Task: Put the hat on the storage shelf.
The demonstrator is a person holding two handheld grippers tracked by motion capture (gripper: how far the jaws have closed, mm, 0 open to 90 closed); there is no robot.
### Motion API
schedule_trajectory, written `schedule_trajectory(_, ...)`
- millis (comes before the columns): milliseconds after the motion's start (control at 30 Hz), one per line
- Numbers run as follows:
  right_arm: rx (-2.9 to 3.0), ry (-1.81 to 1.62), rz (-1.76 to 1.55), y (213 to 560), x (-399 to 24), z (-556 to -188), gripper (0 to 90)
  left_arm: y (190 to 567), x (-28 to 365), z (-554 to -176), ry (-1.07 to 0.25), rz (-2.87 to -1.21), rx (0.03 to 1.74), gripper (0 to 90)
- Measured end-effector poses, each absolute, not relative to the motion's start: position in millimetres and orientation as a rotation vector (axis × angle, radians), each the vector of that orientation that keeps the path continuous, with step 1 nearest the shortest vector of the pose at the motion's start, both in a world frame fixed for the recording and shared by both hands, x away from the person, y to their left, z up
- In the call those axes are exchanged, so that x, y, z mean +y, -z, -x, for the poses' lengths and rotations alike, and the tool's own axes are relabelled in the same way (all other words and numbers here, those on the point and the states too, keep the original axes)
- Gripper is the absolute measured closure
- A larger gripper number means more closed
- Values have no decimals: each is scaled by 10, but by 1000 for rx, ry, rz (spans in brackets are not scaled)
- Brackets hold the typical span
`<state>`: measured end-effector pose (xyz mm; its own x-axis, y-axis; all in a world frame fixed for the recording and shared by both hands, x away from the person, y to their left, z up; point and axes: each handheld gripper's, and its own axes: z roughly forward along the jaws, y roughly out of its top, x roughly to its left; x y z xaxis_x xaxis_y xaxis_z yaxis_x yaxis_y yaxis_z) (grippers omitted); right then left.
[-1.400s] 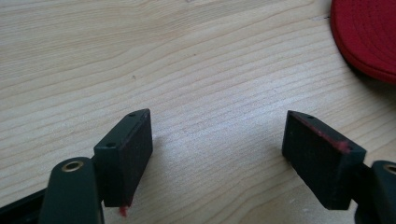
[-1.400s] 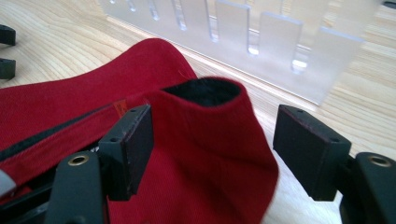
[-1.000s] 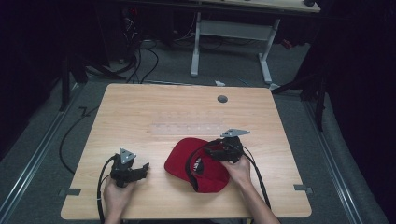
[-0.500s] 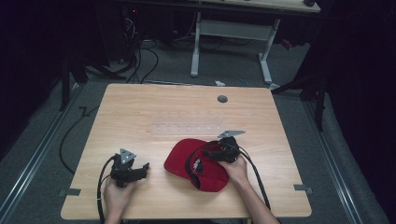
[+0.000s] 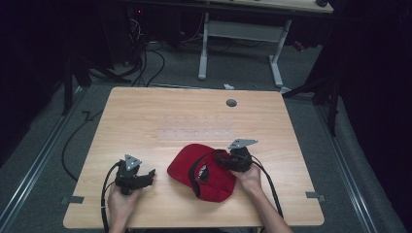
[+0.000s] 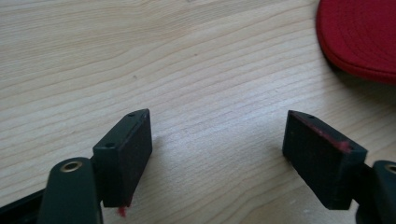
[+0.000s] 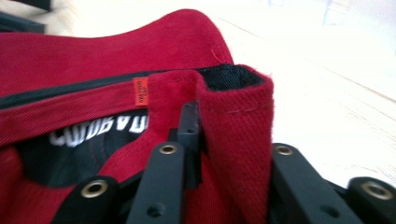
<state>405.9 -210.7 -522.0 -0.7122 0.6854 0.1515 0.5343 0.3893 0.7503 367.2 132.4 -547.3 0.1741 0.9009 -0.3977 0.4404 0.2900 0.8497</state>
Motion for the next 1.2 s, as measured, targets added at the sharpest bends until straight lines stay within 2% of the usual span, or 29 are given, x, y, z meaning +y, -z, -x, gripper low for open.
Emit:
schedule_trajectory(100,2478,-1254,-1049,5195,-2128,-4003,814,5473,1326,-3674,-519,-1323,1444,249)
schedule_trajectory(333,2480,-1305,-1059,5116,-2173,-3925,839,5473,1327,-3676,-515,-1328,1439,248)
schedule_trajectory(767,2422,-1421,-1079,4838,-2235,-3755,848,5474,1320,-3661,-503,-1357,1407,253)
schedule_trajectory(1200,2367,-1462,-1147,4676,-2332,-3684,849,5337,1157,-3466,-469,-1397,1252,232)
